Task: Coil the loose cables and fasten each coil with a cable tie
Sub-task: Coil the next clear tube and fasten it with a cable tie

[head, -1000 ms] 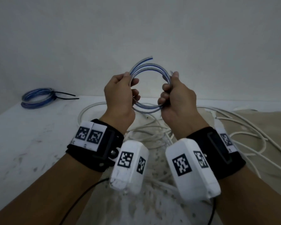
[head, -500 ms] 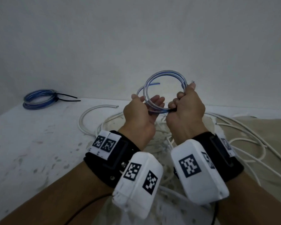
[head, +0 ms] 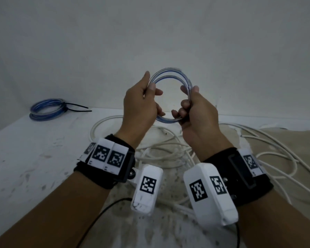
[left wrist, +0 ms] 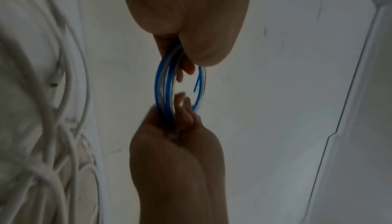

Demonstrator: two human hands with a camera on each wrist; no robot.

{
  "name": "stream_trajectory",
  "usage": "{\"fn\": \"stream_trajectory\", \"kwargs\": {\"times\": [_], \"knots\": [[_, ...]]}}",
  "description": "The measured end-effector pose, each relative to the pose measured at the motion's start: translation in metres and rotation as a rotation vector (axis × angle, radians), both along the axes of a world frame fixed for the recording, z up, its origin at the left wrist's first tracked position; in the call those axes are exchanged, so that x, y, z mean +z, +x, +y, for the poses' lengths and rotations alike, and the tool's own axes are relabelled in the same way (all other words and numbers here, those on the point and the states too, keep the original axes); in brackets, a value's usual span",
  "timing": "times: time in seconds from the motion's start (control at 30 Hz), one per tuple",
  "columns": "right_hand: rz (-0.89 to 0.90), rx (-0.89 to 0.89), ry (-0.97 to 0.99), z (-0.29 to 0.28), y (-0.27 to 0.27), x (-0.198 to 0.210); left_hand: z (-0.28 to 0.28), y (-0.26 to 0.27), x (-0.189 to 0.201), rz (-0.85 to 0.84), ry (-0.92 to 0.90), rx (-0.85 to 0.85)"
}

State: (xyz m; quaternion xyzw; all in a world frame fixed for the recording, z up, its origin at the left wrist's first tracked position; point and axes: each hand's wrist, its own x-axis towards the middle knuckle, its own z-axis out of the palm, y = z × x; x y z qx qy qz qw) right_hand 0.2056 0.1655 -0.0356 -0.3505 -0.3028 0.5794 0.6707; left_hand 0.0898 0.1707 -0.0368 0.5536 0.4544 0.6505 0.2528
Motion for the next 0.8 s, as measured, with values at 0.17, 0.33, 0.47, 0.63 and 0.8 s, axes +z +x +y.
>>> {"fn": "stream_trajectory", "kwargs": {"times": [0.17, 0.33, 0.47, 0.63, 0.8], "knots": [[-0.026, 0.092, 0.047, -0.001, 0.0, 0.0, -0.001, -0.014, 0.007, 0.157, 0.055, -0.011], [-0.1, 0.135, 0.099, -0.001, 0.009, 0.007, 0.002, -0.019, 0.01, 0.079, 0.031, -0.042], [-0.214, 0.136, 0.11, -0.004, 0.011, 0.012, 0.003, -0.014, 0.011, -0.04, 0.01, -0.141], [-0.209, -0.017, 0.086, -0.004, 0.007, 0.01, 0.001, -0.014, 0.008, 0.023, 0.019, -0.081], [-0.186, -0.097, 0.11, -0.003, 0.007, 0.008, 0.0, -0.013, 0.007, 0.095, -0.019, -0.021]]}}
